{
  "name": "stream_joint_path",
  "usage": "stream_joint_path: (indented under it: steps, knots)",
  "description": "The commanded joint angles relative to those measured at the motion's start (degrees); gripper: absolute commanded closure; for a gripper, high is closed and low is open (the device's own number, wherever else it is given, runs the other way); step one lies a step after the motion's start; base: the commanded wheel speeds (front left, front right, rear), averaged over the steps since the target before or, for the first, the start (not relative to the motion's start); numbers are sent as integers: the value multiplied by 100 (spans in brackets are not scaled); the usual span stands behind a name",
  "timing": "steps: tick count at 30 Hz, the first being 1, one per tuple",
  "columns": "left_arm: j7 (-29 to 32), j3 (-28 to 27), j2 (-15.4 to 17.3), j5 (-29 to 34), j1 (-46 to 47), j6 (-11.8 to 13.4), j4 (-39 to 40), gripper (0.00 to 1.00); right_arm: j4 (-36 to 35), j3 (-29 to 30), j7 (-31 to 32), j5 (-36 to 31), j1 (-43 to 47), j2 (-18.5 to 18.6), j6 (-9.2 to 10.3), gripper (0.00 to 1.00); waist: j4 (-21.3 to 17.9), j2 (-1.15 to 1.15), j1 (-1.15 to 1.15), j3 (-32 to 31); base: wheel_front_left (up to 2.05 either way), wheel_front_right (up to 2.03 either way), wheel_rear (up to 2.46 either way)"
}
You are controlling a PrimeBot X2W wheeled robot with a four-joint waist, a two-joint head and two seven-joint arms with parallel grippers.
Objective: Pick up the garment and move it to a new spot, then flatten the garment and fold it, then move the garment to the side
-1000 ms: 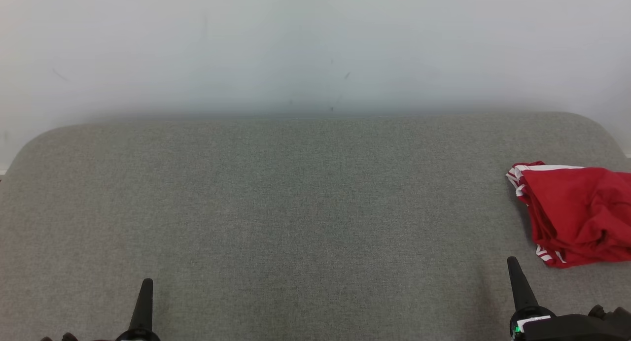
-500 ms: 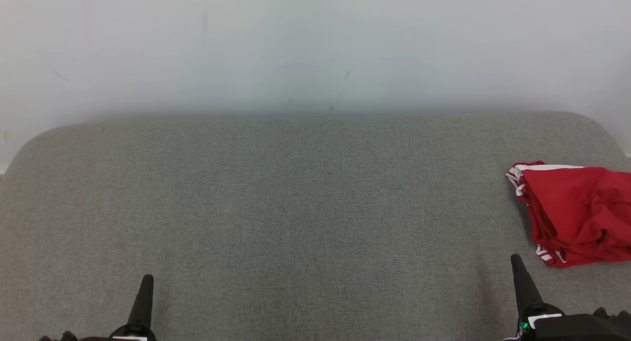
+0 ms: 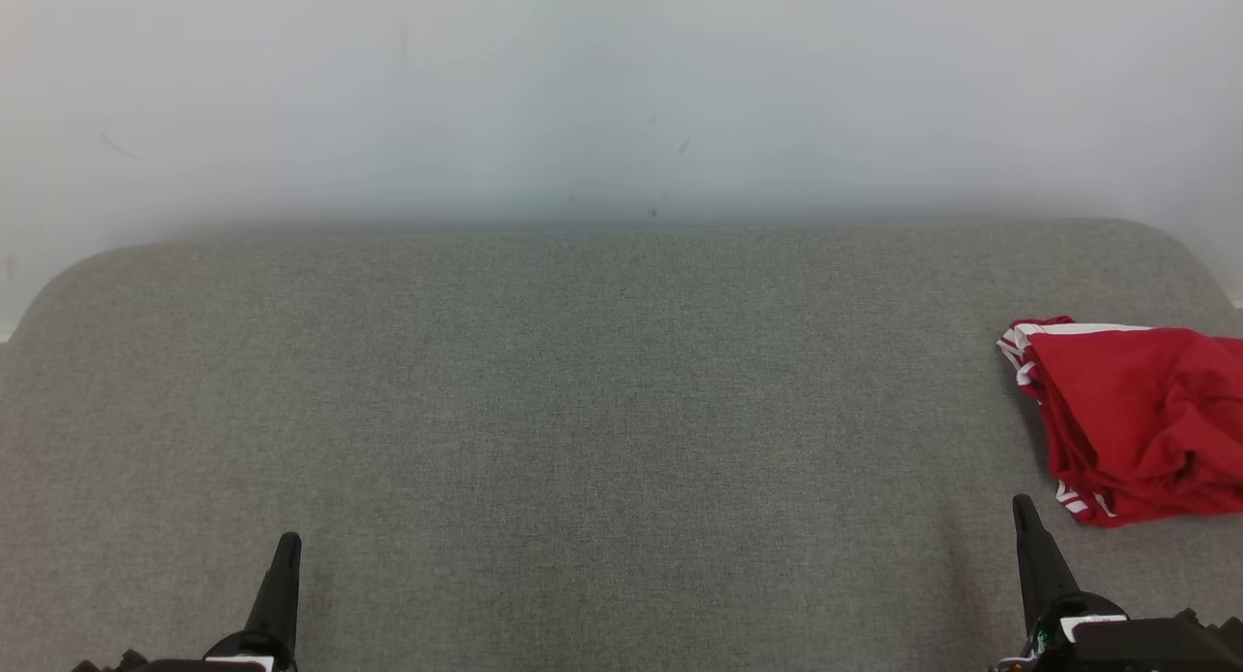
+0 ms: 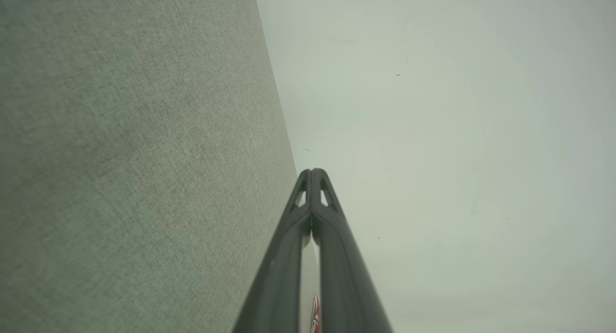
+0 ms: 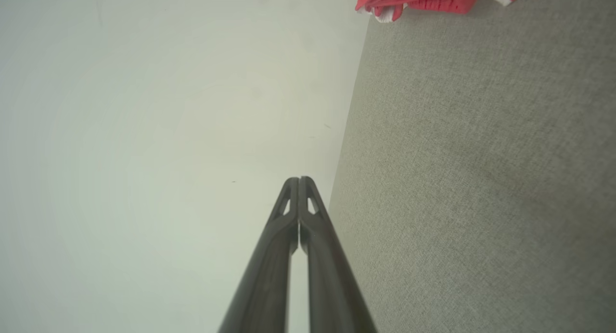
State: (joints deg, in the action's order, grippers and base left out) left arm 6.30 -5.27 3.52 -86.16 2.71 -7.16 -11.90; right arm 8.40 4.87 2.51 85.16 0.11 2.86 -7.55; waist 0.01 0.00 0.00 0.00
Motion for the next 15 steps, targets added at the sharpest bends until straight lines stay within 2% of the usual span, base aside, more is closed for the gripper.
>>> stream_joint_path:
  steps: [1,15]
  knots:
    - [52,-16,5,-155,108,-50,7,100,-37,21,29,128,45,3,10,100,0,0,0,1,0,0,0]
    - [206,-74,-5,-601,151,-39,-7,100,-115,60,101,685,64,3,11,100,-1,0,0,12,0,0,0]
